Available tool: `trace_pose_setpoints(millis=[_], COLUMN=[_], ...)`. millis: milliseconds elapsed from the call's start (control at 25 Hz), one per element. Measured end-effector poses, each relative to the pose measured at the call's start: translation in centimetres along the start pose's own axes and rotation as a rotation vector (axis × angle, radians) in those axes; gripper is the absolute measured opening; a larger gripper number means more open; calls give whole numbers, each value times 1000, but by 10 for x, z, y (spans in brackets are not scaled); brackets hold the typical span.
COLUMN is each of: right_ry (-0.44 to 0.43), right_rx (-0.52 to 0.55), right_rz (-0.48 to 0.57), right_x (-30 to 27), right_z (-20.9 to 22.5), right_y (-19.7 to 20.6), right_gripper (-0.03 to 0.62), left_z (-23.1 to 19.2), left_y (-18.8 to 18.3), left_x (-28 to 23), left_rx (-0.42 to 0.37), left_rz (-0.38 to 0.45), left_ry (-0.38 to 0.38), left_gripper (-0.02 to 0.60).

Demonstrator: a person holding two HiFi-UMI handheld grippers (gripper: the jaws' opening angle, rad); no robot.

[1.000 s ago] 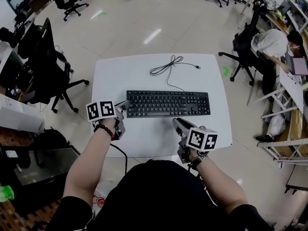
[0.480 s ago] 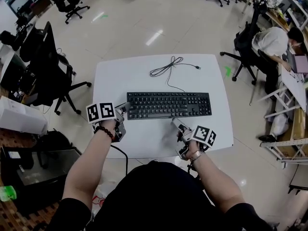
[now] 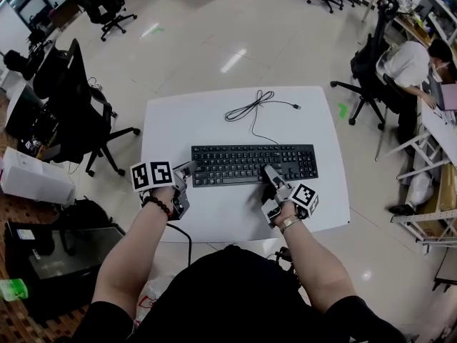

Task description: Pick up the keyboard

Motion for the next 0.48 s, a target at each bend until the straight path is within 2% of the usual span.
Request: trace_pose_setpoints(millis=[80,120,280,480], right_ry=[-6,-9,-26,-38], right_rx=[-6,-4,53,129], right_rz=[13,15,30,44], right_x=[-4,-4,-2,4], right_z=[3,3,-7,-32], right_y=[-2,-3,-3,-4], right_gripper=[186,172,130,126], left_z=[0,0,-2,1], left_y=[1,2,2,-3], left_x=[0,0,0,7], left_rx=[-2,-3,-9,-28], left_rz=[-3,-4,-2,38], left_ry=[1,0,11,56], left_gripper=[66,66,69,72])
Point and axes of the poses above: the fingertips, and each gripper's own axes: x backward along the fingers, z to its right, y out of its underside, the point moved 9 cm from there along x, backward along the fingers, and after that the axes turned 2 degrees about -x, right-handed, at the moved point
